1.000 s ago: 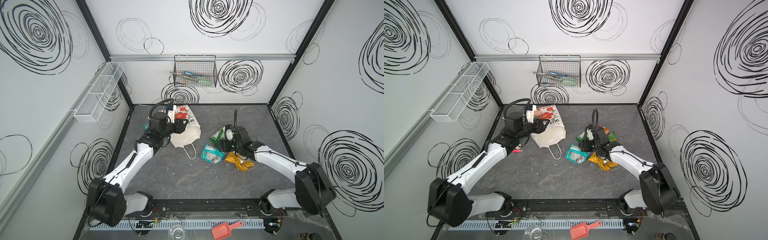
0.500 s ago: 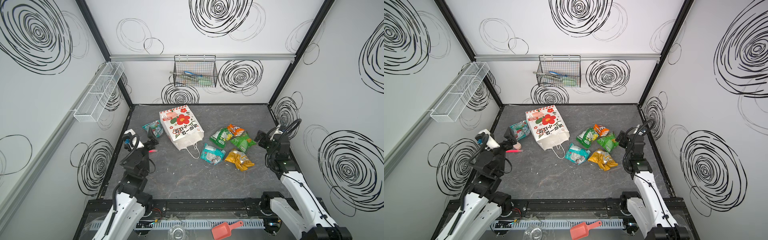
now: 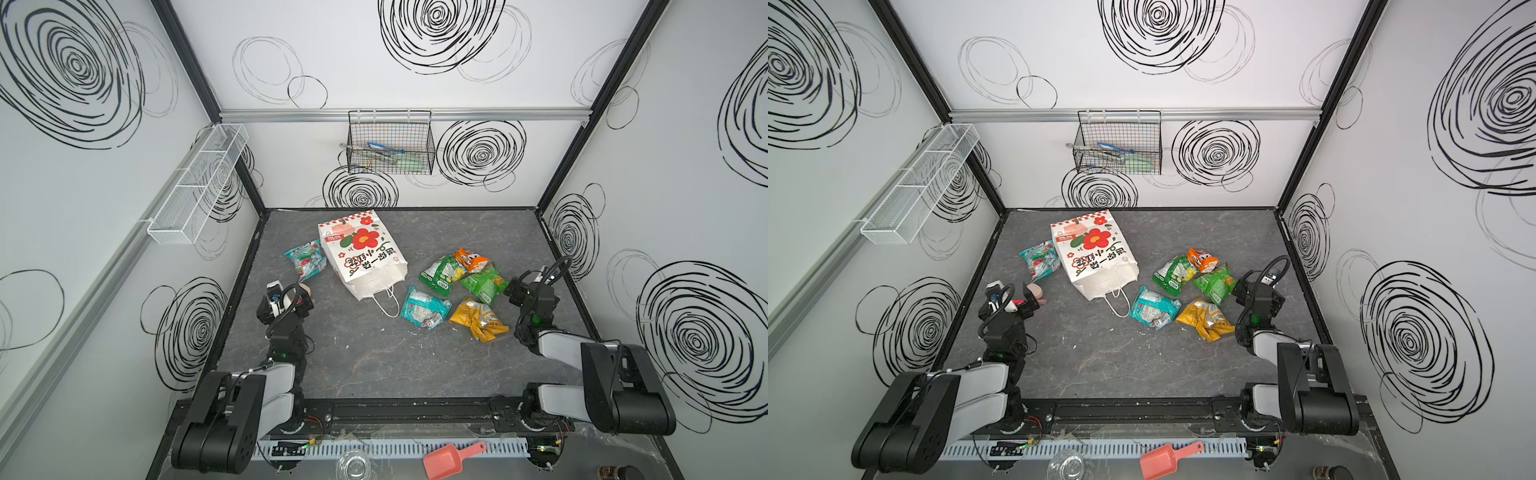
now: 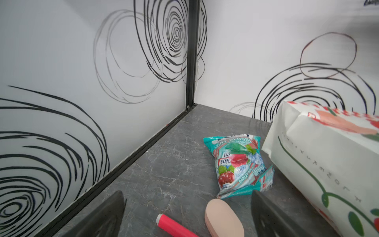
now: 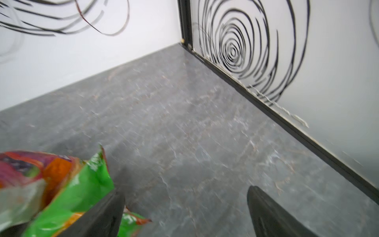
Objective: Take the snacks out of the paper bag
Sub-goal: Reset both arms
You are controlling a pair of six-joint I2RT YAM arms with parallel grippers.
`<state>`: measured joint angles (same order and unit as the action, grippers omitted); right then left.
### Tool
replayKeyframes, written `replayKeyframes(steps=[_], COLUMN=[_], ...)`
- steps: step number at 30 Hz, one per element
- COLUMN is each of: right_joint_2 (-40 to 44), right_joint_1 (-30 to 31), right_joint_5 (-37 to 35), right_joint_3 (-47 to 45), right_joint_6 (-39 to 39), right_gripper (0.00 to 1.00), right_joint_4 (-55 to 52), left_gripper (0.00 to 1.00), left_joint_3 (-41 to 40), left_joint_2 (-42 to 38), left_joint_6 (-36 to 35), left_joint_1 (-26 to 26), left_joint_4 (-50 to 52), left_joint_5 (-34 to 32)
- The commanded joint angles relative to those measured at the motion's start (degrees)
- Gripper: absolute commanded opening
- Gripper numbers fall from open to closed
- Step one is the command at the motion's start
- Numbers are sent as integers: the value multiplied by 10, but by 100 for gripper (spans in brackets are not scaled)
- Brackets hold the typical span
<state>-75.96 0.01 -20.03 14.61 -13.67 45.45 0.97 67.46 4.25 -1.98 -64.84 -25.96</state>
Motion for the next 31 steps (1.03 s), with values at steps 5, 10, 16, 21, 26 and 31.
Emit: replayKeyframes(steps=[5, 10, 16, 21, 26, 31], right_joint_2=[-99, -82, -82, -85, -90, -80], right_joint_1=[-35, -19, 6, 6, 6, 11], right_joint_5=[225, 185, 134, 134, 135, 112], right_joint_3=[-22, -4, 2, 3, 10, -2], right_joint_6=[98, 86, 91, 91, 92, 88], right_gripper=[97, 97, 97, 97, 97, 97], right_joint_4=[238, 177, 168, 168, 162, 176], left_gripper=[97, 96, 96, 96, 96, 96], left_joint_3=[11, -4, 39, 57, 91, 99], left_joint_2=[2, 82, 155, 174, 184, 181], left_joint_6=[-87, -48, 7, 0, -26, -36], left_joint_1=[-23, -32, 19, 17, 13, 6], left_joint_4=[-102, -223, -198, -200, -156, -132], left_joint_5=[124, 167, 195, 207, 265, 263])
